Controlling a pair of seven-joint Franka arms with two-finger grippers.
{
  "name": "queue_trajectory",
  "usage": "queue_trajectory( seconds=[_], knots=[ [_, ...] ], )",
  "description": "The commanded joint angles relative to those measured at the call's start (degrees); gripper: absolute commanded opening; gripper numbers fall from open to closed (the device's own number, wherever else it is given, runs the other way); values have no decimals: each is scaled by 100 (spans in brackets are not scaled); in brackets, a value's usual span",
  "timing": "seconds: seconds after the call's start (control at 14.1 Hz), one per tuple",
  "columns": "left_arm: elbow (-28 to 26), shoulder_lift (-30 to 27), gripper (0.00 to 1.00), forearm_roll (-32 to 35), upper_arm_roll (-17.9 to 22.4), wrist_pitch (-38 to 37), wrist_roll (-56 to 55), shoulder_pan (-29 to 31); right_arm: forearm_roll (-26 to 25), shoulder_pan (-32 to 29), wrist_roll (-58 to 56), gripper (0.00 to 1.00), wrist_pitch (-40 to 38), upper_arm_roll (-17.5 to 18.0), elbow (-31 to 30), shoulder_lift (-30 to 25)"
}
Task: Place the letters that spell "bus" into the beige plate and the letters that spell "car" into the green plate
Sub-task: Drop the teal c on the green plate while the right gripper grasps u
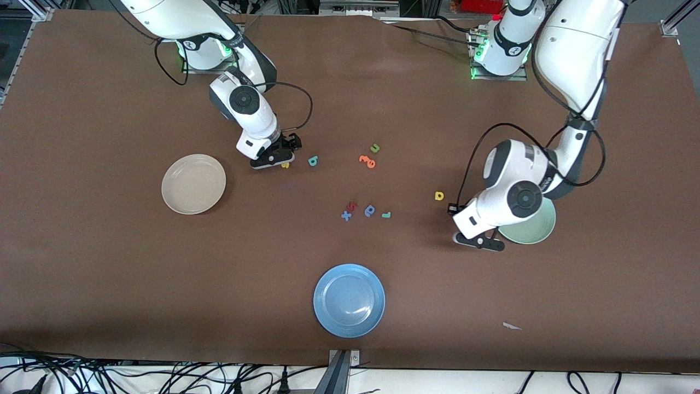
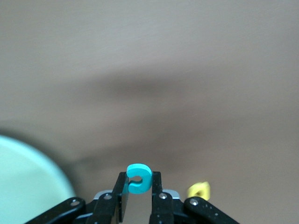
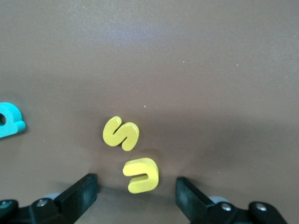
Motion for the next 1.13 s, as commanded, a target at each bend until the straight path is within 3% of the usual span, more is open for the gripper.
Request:
queue_trajectory(
  seconds=[0.0,0.28,0.35,0.43,0.5,0.64,0.85,1.06],
  knots=[
    [-61,-184,1,580,-24,-450,313,314,-154,-5,75,77,93,-45,-185,-35],
    [-70,-219,7,978,-24,-899,357,762,-163,-5,49,72,85,-89,-176,-105],
    [-70,-228,29,987,-24,-978,375,832,-155,-5,5,70,76,-98,-176,-114],
    [-70,-228,79,987,-24,-988,662,920,-154,-5,5,70,76,-98,-176,-166],
    [-52,-228,100,987,-33,-988,1056,999,-154,-5,-4,70,58,-98,-168,-193],
    [44,-220,100,882,-50,-979,1184,991,-154,-5,-65,71,58,-98,-150,-246],
    [1,-202,100,145,-208,-708,53,737,-154,-5,-144,71,50,-98,-132,-299],
    [-236,-202,100,64,-436,-173,-896,456,-154,-5,-241,58,49,-107,-141,-316]
  ],
)
